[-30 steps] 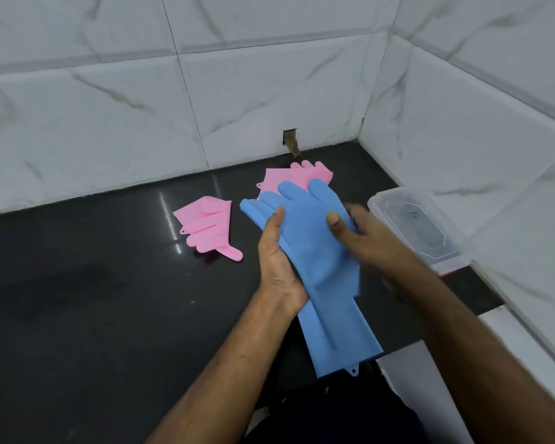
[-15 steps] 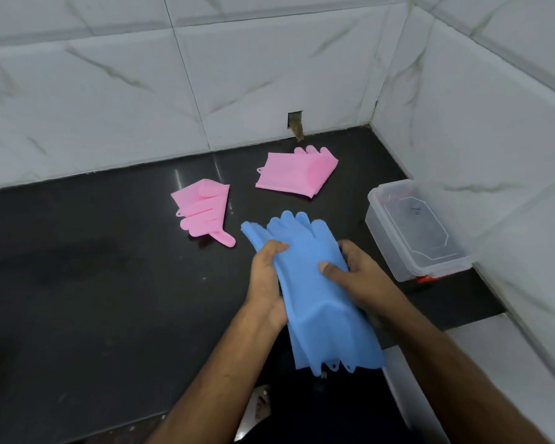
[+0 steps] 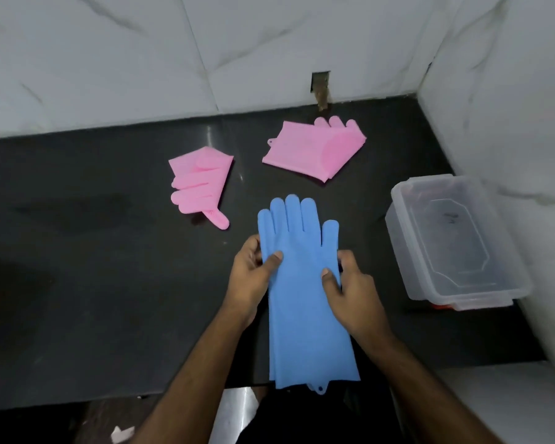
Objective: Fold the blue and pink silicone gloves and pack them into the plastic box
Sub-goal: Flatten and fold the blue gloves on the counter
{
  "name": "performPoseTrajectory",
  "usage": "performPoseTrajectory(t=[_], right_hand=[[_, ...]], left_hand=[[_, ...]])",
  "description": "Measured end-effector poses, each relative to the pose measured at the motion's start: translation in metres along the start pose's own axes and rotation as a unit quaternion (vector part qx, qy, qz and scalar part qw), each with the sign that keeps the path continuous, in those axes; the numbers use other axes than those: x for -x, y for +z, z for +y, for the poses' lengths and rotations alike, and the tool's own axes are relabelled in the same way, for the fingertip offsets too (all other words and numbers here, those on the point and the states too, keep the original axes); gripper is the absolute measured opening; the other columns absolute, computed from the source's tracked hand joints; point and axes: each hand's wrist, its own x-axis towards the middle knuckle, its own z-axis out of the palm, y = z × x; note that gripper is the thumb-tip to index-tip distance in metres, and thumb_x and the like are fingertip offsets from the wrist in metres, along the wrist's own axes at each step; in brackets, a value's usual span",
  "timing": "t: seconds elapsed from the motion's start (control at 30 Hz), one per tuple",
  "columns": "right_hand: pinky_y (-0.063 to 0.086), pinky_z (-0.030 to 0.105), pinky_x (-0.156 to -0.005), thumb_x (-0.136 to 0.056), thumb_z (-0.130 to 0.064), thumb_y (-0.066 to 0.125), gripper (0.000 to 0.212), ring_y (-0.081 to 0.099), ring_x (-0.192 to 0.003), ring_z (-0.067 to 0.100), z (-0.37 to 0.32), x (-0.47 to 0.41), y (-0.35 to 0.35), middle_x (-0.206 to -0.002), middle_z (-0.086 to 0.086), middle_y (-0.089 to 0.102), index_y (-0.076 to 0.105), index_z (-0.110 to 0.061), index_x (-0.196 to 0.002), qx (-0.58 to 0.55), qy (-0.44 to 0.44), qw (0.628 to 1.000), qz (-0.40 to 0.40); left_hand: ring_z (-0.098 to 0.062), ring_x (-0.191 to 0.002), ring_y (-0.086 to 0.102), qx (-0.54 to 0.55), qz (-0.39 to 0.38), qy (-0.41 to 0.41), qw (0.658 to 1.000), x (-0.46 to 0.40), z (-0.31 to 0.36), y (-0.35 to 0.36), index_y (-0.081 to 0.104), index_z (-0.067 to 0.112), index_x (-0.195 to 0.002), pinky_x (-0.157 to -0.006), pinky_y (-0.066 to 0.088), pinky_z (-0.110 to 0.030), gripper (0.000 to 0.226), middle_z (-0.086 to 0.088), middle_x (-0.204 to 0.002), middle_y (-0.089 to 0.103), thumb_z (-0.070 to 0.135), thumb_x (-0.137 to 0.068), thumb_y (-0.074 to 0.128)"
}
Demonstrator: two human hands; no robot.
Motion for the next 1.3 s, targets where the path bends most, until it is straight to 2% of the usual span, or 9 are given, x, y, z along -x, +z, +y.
performPoseTrajectory(t=[0.1,0.33,0.57,0.67,0.77,0.93,1.0,1.13,1.3], right_hand=[[0.037,0.014,-0.043,-0.103,-0.026,0.052,0.015,0.057,-0.049,0.005,0.0,0.005,0.004,-0.059,-0.013,0.054,0.046,-0.024,-0.117,0.005,-0.061,0.997,0.046],[0.047,0.014,-0.053,-0.103,-0.03,0.052,0.023,0.065,-0.063,0.001,0.004,-0.008,0.003,-0.084,-0.012,0.069,0.048,-0.023,-0.125,0.007,-0.034,0.999,0.015],[0.058,0.027,-0.062,-0.101,-0.033,0.056,0.028,0.069,-0.068,0.003,0.014,-0.011,0.004,-0.081,-0.009,0.072,0.049,-0.027,-0.128,-0.01,-0.053,0.998,0.036],[0.058,0.027,-0.064,-0.101,-0.033,0.057,0.038,0.068,-0.069,0.003,0.017,-0.011,0.006,-0.078,-0.009,0.07,0.047,-0.023,-0.137,-0.015,-0.076,0.995,0.064],[0.048,0.015,-0.056,-0.102,-0.034,0.058,0.054,0.063,-0.061,0.003,0.02,0.001,0.006,-0.065,-0.006,0.062,0.036,-0.018,-0.149,-0.048,-0.099,0.989,0.102],[0.055,0.024,-0.081,-0.1,-0.032,0.063,0.059,0.069,-0.087,0.005,0.033,0.034,0.001,-0.088,-0.007,0.07,0.034,-0.023,-0.151,-0.086,-0.14,0.982,0.092],[0.055,0.022,-0.078,-0.099,-0.031,0.064,0.049,0.068,-0.084,0.005,0.041,0.048,-0.001,-0.088,-0.008,0.069,0.044,-0.031,-0.144,-0.081,-0.168,0.979,0.077],[0.05,0.019,-0.072,-0.098,-0.029,0.066,0.028,0.058,-0.069,0.005,0.056,0.069,-0.006,-0.079,-0.012,0.06,0.066,-0.032,-0.126,-0.039,-0.218,0.975,0.033],[0.054,0.021,-0.091,-0.096,-0.032,0.069,0.027,0.068,-0.096,-0.003,0.059,0.071,-0.011,-0.105,-0.015,0.076,0.076,-0.02,-0.119,-0.077,-0.201,0.977,0.006]], left_hand=[[-0.024,-0.108,0.073,-0.023,0.002,0.078,0.997,0.0,0.002,0.003,0.06,0.017,-0.126,-0.084,0.061,-0.032,0.027,-0.003,-0.121,0.074,0.008,-0.101,0.062],[-0.018,-0.107,0.074,-0.063,0.09,0.095,0.989,-0.001,-0.012,0.012,0.057,0.023,-0.128,-0.094,0.059,-0.053,0.032,0.005,-0.119,0.075,0.022,-0.098,0.068],[-0.004,-0.107,0.072,-0.091,0.128,0.184,0.97,0.006,-0.033,0.014,0.058,0.037,-0.128,-0.089,0.062,-0.036,0.039,0.017,-0.118,0.073,0.05,-0.093,0.068],[-0.004,-0.115,0.069,-0.077,0.115,0.198,0.97,0.011,-0.038,0.012,0.054,0.027,-0.139,-0.098,0.057,-0.037,0.051,0.016,-0.125,0.071,0.047,-0.094,0.068],[-0.006,-0.117,0.068,-0.057,0.088,0.206,0.973,0.027,-0.044,0.008,0.054,0.027,-0.138,-0.101,0.056,-0.038,0.048,0.017,-0.126,0.07,0.037,-0.095,0.071],[-0.006,-0.121,0.064,-0.07,0.073,0.231,0.968,0.06,-0.058,0.005,0.048,0.019,-0.144,-0.103,0.055,-0.036,0.054,0.015,-0.131,0.064,0.029,-0.096,0.071],[0.004,-0.116,0.063,-0.073,0.073,0.236,0.966,0.072,-0.062,0.003,0.048,0.02,-0.141,-0.099,0.056,-0.026,0.05,0.022,-0.126,0.06,0.027,-0.096,0.07],[0.027,-0.092,0.059,-0.094,0.07,0.237,0.964,0.1,-0.069,0.002,0.048,0.028,-0.129,-0.068,0.049,-0.001,0.037,0.028,-0.114,0.057,0.025,-0.098,0.069],[0.002,-0.099,0.065,-0.166,0.094,0.238,0.952,0.116,-0.074,-0.004,0.057,0.011,-0.131,-0.068,0.051,-0.004,0.031,0.01,-0.12,0.066,0.016,-0.101,0.062]])
